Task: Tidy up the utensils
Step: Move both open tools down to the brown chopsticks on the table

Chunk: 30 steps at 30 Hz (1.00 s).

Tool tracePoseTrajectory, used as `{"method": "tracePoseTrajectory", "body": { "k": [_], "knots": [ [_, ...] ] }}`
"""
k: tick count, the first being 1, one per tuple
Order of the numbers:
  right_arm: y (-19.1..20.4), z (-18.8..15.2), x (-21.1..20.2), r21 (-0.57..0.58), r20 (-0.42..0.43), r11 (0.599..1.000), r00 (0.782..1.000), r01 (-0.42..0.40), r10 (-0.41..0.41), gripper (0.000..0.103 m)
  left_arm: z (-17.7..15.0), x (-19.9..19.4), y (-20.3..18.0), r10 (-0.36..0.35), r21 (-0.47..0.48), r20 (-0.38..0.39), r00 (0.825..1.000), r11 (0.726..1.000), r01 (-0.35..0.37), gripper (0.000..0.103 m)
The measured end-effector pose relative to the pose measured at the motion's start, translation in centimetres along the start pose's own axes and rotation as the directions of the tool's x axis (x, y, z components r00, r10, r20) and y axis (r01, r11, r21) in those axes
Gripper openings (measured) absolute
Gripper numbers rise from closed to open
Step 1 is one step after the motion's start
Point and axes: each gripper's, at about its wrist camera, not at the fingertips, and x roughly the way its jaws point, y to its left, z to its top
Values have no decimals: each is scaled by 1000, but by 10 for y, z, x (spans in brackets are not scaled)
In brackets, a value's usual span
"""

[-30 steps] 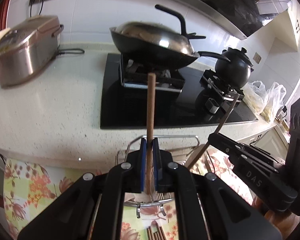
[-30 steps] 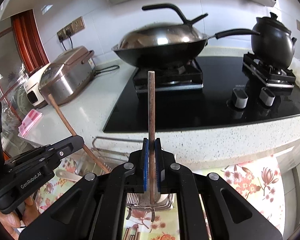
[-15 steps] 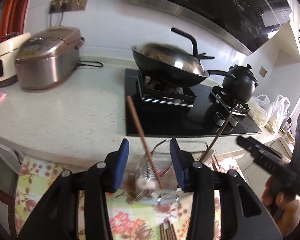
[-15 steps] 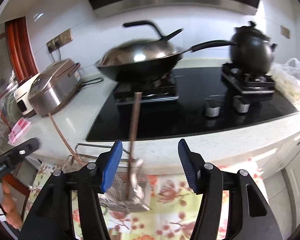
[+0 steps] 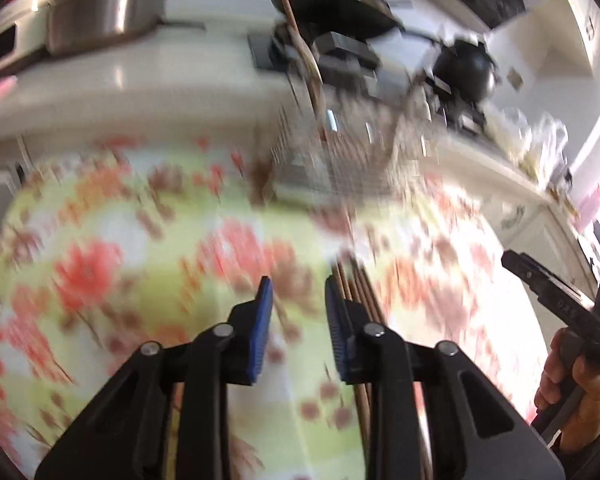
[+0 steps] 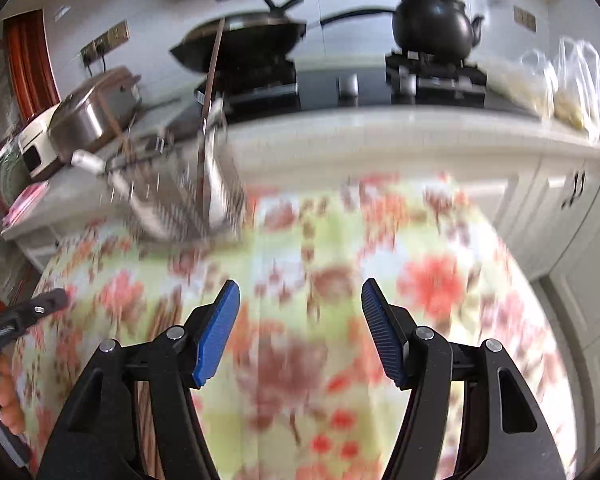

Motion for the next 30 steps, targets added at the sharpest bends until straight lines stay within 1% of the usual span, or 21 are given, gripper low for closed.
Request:
{"method": "tracePoseTrajectory", "body": {
  "k": [3, 5, 9, 14, 19, 20, 22, 25, 27, 28, 30],
  "knots": [
    [1, -24, 0, -7, -33, 1000, 999, -11, 11, 60, -26, 17, -15, -30, 31, -53, 998, 999, 32, 16],
    [5, -34, 3, -13, -54, 1000, 998, -21, 21, 60, -32, 27, -22, -30, 42, -76, 997, 999, 33, 13],
    [9, -45, 4, -28, -65, 999, 998, -23, 21, 61, -39, 44, -33, -26, 63, -108, 994, 997, 33, 13],
    [13, -46, 8, -37, -74, 999, 997, -34, 31, 62, -41, 52, -38, -19, 85, -122, 992, 996, 29, 12],
    [18, -47, 10, -57, -78, 998, 997, -33, 29, 64, -38, 56, -44, 18, 100, -127, 992, 995, -6, 12],
    [19, -46, 11, -60, -78, 998, 997, -31, 26, 65, -38, 56, -44, 32, 103, -129, 991, 995, -19, 15],
    [22, -46, 11, -68, -76, 997, 997, -30, 24, 65, -37, 58, -50, 67, 122, -131, 989, 991, -51, 15],
    [26, -45, 11, -76, -78, 997, 997, -27, 21, 65, -38, 61, -60, 118, 170, -126, 985, 981, -96, 14],
    [31, -46, 12, -85, -83, 996, 996, -27, 19, 65, -39, 62, -62, 145, 207, -119, 982, 971, -118, 9],
    [33, -46, 13, -92, -86, 995, 996, -28, 20, 65, -39, 61, -61, 155, 223, -118, 981, 967, -126, 10],
    [41, -46, 15, -108, -92, 994, 996, -30, 20, 65, -38, 58, -53, 140, 206, -126, 982, 972, -112, 9]
  ]
}}
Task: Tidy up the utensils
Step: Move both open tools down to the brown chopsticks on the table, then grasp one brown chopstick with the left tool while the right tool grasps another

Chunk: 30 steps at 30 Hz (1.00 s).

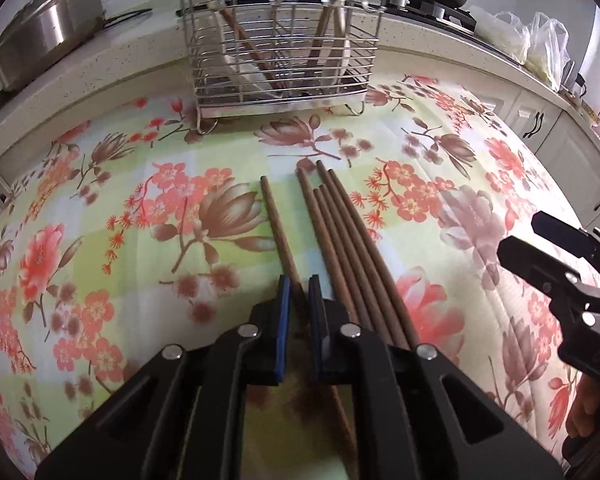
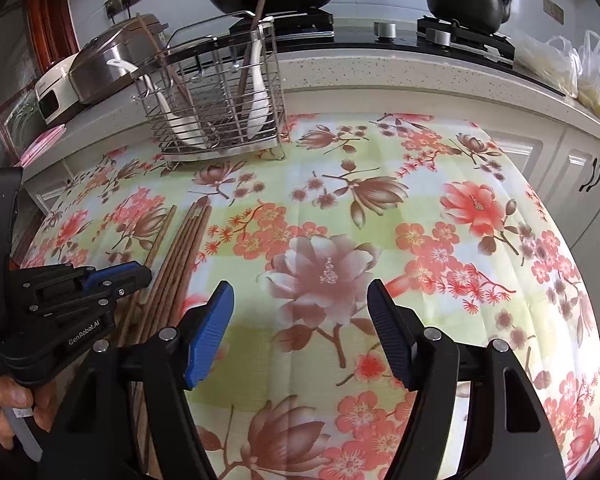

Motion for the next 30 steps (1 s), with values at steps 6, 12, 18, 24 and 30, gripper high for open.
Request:
{"method": "tracePoseTrajectory", "body": {
  "k": [6, 12, 18, 24, 30],
  "knots": [
    [27, 0, 19, -38, -42, 999, 999, -19, 17, 65, -9, -9, 45, 21, -56, 0, 1000, 998, -21, 9],
    [50, 0, 35, -69, -67, 998, 998, -14, 9, 65, -16, -15, 67, 25, -94, 8, 1000, 995, -24, 9],
    [57, 1, 41, -86, -75, 996, 997, 1, -7, 64, -18, -16, 72, 11, -105, 18, 1000, 994, -9, 9],
    [59, 0, 45, -87, -87, 996, 996, -1, -7, 59, -18, -16, 72, 11, -105, 21, 1000, 994, -9, 9],
    [68, 0, 41, -124, -83, 992, 996, 7, -17, 33, -19, -16, 71, 19, -104, 19, 1000, 994, -17, 9]
  ]
}}
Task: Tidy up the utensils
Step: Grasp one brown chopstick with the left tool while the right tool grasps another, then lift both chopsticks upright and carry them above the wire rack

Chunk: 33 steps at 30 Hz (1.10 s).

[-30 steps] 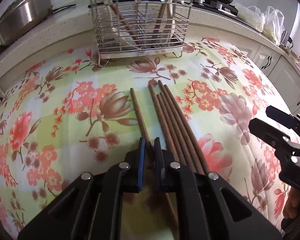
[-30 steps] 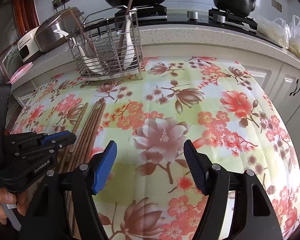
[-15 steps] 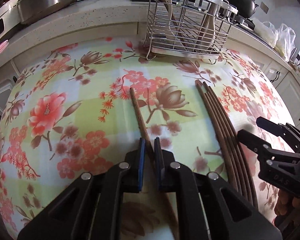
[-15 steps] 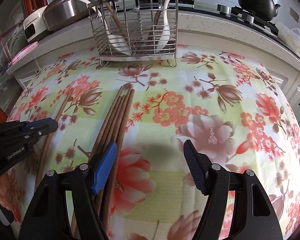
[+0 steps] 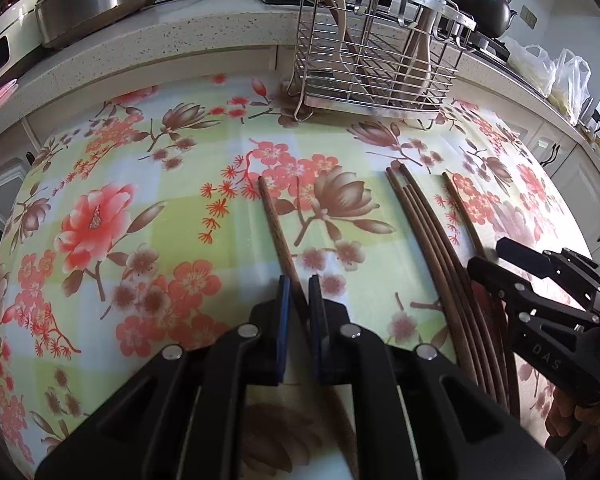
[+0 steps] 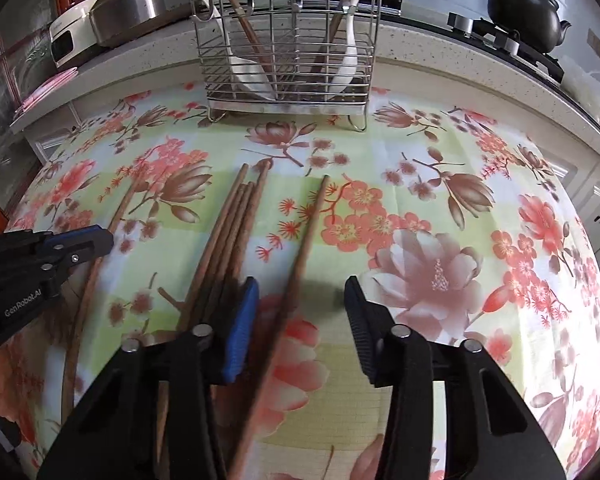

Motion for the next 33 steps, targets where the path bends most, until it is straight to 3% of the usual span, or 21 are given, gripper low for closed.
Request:
{"method": "tracePoseTrajectory", "body": {
  "k": [2, 5, 8, 13, 33],
  "knots": [
    [1, 0, -1, 1, 3, 1000, 1000, -3, 3, 28, 0, 0, -2, 10, 6, 1, 1000, 1000, -10, 9],
    [2, -1, -2, -4, 11, 1000, 1000, -4, 4, 10, 0, 2, -5, 31, 27, 5, 999, 999, -32, 10],
    [0, -1, -1, 3, 11, 1000, 1000, -17, 17, 8, 1, 2, -7, 38, 36, 3, 999, 999, -38, 9],
    [-11, 4, -16, 29, 43, 999, 999, -35, 33, 8, 4, -7, 1, -21, -5, 10, 1000, 1000, 21, 8],
    [-46, 26, -108, 91, 220, 992, 974, -85, 63, 8, 26, -97, -3, -65, -14, 202, 977, 997, 69, 7]
  ]
}}
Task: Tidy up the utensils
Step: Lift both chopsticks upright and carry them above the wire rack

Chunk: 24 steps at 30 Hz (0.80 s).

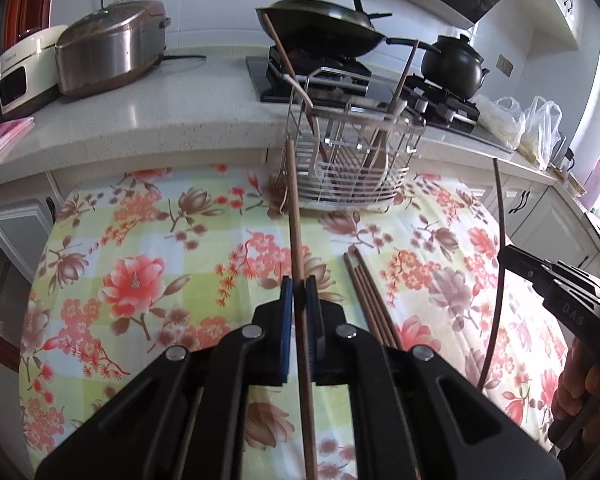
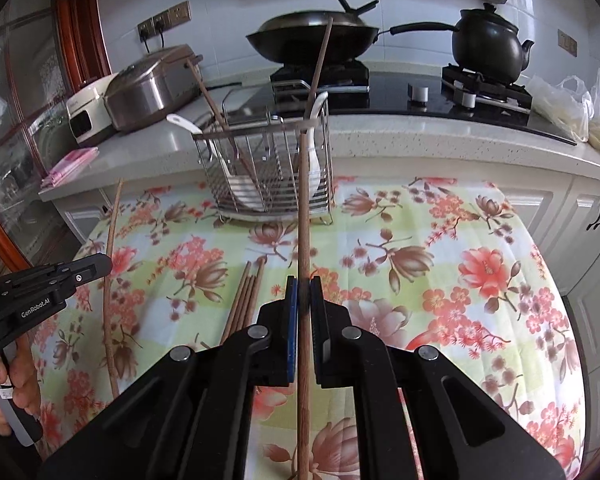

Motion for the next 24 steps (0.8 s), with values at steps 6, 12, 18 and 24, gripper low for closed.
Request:
{"method": "tracePoseTrajectory", "body": {
  "k": [6, 12, 18, 24],
  "knots": [
    [0, 9, -18, -6, 37, 1000, 999, 2, -2, 8, 8, -19, -1, -1, 1, 42, 999, 1000, 1, 6],
    [2, 10, -24, -6, 45, 1000, 999, -11, 11, 8, 14, -37, -3, -1, 2, 81, 997, 1000, 1, 6],
    [4, 10, -28, -10, 50, 1000, 999, -12, 12, 8, 16, -43, -4, -2, 7, 96, 995, 1000, 1, 6],
    [3, 13, -27, -6, 47, 1000, 999, -13, 14, 8, 19, -41, -2, -18, 4, 95, 995, 1000, 18, 6]
  ]
}}
